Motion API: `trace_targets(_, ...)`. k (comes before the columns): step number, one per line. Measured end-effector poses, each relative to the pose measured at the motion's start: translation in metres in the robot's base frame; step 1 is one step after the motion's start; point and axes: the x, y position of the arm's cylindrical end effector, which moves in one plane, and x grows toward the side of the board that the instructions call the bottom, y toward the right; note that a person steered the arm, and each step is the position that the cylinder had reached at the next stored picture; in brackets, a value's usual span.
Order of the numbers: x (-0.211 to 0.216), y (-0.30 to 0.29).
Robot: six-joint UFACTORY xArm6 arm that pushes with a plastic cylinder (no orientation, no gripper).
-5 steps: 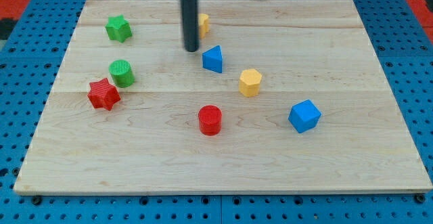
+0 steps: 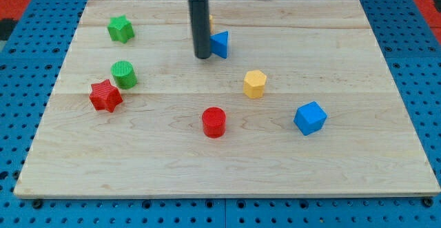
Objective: Push the blue triangle to the right of the yellow heart
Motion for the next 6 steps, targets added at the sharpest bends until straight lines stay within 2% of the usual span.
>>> trace_targets(1,-0.003,0.046)
trace_targets(2,-0.002,0.044)
trace_targets(3,-0.004,-0.043)
trace_targets(4,-0.011,-0.016)
trace_targets(5,-0.012,0.04)
trace_targets(6,-0.01,0.04)
